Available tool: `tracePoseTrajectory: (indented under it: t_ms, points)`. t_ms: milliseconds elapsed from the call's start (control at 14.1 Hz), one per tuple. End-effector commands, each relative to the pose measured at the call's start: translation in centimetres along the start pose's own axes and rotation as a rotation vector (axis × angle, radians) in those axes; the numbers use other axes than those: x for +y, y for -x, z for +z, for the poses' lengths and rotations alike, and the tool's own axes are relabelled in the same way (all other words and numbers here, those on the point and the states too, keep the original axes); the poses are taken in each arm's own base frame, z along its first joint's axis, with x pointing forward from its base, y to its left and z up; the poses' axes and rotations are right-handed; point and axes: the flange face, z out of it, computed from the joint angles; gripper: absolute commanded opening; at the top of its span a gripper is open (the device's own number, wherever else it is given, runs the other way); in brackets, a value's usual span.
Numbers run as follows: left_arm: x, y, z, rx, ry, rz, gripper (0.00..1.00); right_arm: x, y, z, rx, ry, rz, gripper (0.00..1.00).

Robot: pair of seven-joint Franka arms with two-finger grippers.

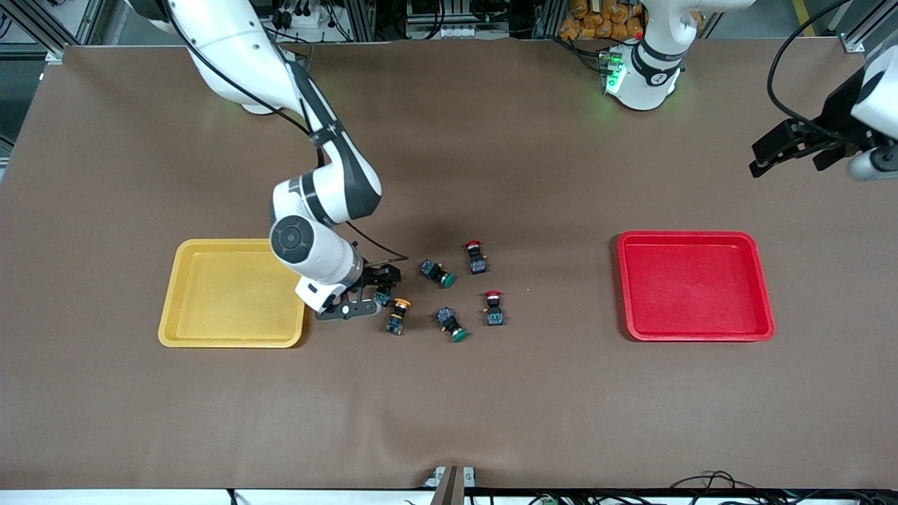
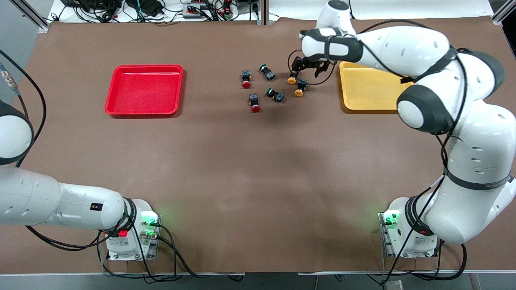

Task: Place red and yellow buttons in trays

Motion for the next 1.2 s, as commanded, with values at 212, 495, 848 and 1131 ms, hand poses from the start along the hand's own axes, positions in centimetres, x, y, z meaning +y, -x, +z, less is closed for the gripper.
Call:
tracePoseTrajectory:
  t_ms: [212, 495, 848, 1131]
  points:
    - [4.6, -2.7, 5.8, -0.070, -0.002, 0.054, 1.00, -1.9, 1.4, 5.6, 0.010, -0.022, 0.031, 1.00]
    - [7.7, -4.6, 9.9, -0.065, 0.003, -0.001, 1.00, -1.1, 1.4, 7.0, 0.002, -0.008, 0.014, 0.80]
    - [13.8, -6.1, 15.8, -0.046, 0.024, -0.069, 1.00, -0.5, 1.1, 7.0, -0.003, -0.007, 0.024, 0.00]
    - [20.5, -5.8, 22.4, -0.038, 0.016, -0.155, 1.00, 0.7, 0.0, 5.0, -0.024, -0.019, 0.014, 0.00]
